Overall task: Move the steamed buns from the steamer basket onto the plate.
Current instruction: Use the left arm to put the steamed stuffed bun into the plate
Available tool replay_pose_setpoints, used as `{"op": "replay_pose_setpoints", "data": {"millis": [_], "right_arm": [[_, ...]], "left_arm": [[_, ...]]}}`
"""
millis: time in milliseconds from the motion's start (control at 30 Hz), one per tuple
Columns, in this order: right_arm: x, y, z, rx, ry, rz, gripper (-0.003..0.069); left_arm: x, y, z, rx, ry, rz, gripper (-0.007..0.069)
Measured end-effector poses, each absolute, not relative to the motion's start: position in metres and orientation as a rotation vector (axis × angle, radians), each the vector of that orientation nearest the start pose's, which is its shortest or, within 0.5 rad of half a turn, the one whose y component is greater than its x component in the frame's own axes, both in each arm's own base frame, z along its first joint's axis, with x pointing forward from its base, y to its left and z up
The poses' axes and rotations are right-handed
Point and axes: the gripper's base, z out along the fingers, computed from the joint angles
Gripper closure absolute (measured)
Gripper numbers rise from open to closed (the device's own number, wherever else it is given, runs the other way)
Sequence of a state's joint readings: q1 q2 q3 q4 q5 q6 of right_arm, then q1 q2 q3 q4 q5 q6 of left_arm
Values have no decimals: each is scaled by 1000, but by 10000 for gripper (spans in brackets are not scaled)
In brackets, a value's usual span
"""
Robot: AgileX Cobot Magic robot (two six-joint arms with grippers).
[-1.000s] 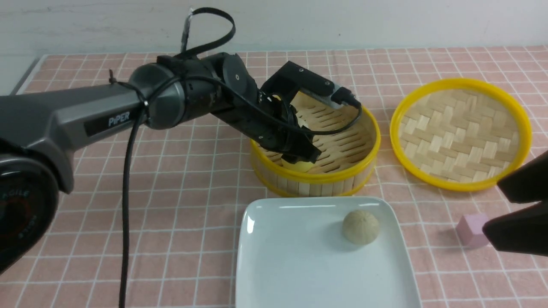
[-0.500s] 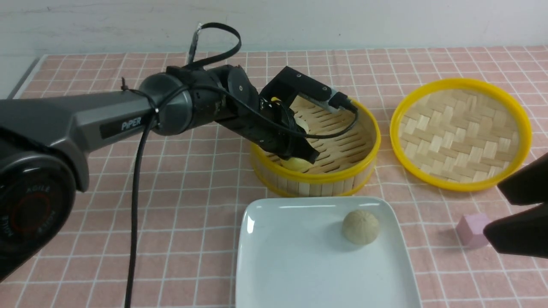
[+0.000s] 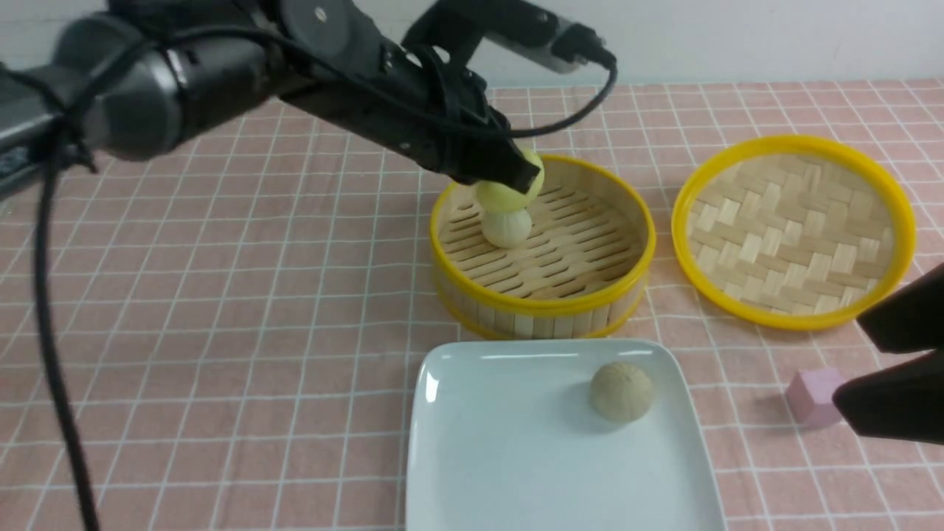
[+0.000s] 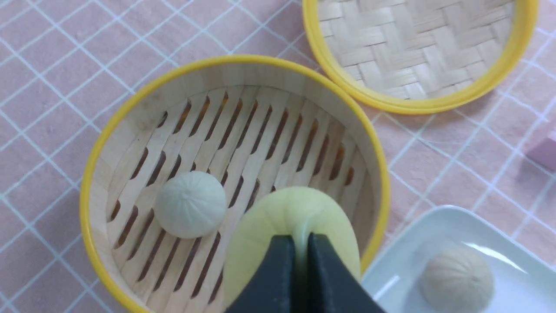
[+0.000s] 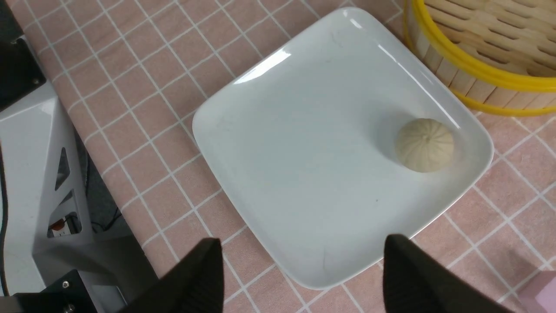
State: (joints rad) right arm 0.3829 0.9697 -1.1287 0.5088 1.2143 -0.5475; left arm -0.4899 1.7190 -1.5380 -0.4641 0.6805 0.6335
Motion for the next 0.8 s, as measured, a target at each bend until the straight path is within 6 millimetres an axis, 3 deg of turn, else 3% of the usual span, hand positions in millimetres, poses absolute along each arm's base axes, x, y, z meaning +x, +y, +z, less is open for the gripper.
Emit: {"op": "replay_pose_setpoints", "data": {"millis": [67, 200, 400, 533, 600, 800], "right_arm": [[132, 98, 396, -1063, 2200, 606, 174], [131, 99, 396, -1061, 2198, 618, 177], [130, 99, 396, -1064, 2200, 630, 208], [130, 99, 396, -1069, 2205, 633, 249], [130, 99, 396, -1073, 2208, 634, 271], [129, 99, 395, -1079, 2214, 637, 291]], "left_arm": [[323, -201, 354, 1004, 2091, -460, 603], [301, -190, 369, 1032, 2167, -504, 602], [284, -187, 360, 1128, 2293, -578, 601], [277, -191, 333, 1198, 2330, -687, 601], [275, -196, 306, 1229, 2361, -801, 601], [285, -213, 257, 1231, 2382, -886, 601]]}}
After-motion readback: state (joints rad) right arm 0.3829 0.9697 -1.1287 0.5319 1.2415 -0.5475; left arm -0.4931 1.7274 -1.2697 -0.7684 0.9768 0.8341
